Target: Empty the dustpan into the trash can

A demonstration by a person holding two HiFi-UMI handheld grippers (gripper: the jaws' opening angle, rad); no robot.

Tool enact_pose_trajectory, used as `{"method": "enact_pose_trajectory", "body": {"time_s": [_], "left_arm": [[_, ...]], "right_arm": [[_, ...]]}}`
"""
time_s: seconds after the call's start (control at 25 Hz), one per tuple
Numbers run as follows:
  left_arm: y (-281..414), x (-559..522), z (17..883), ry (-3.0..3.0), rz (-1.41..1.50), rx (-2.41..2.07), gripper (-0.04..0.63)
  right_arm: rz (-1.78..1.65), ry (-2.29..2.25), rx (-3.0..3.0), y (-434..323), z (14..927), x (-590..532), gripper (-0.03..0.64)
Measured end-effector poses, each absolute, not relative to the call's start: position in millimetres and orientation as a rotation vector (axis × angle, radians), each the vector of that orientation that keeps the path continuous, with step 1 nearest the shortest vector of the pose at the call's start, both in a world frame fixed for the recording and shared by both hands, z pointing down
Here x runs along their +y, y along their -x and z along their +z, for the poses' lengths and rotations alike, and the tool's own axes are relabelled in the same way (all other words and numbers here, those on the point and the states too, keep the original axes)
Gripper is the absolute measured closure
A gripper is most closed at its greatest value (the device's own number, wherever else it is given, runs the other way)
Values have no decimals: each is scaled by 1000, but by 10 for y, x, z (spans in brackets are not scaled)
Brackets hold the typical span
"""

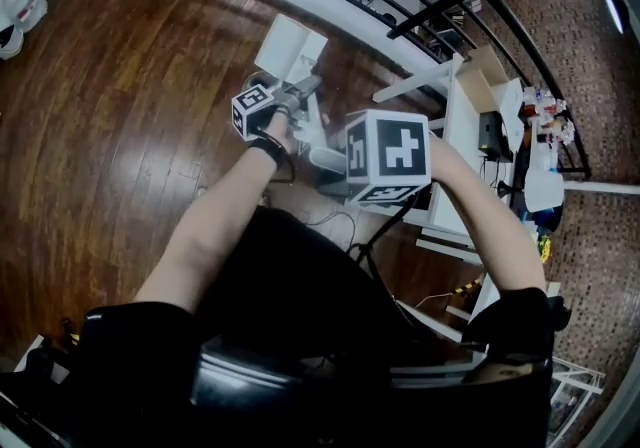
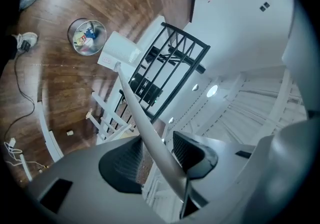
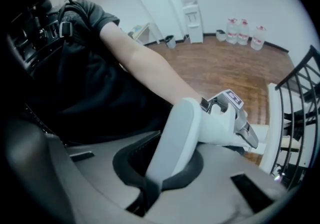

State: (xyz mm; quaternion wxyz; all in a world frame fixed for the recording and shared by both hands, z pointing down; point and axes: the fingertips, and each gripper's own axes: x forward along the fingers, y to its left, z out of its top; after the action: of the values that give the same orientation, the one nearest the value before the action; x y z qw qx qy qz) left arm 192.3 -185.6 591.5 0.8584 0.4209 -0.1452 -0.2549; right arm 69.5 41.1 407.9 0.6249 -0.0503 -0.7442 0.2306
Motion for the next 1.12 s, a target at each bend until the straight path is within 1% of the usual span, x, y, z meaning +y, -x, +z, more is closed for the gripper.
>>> {"method": "enact_pose_trajectory", "body": {"time_s": [0.24, 0.36, 0.6, 0.72, 0.84, 1.12], "left_arm": [[-1734, -2285, 5614, -1012, -538, -310, 413], [-1649, -2321, 5332, -1086, -510, -229, 410], [-1191, -2639, 5069, -1187, -527, -266, 410], [-943, -2793, 5077, -1207, -548, -341, 410], [-610, -3085, 5163, -1207, -640, -468, 408], [-120, -3212, 4971, -1242, -688, -533, 400]], "right_arm": [[533, -71, -2054, -515, 3850, 123, 611], [564, -190, -2263, -428, 3637, -67, 611], [742, -438, -2715, -261, 3209, -590, 611], [767, -435, -2821, -179, 3140, -693, 610], [742, -374, -2872, -43, 3076, -710, 610], [688, -250, -2933, 239, 2915, -744, 609]]}}
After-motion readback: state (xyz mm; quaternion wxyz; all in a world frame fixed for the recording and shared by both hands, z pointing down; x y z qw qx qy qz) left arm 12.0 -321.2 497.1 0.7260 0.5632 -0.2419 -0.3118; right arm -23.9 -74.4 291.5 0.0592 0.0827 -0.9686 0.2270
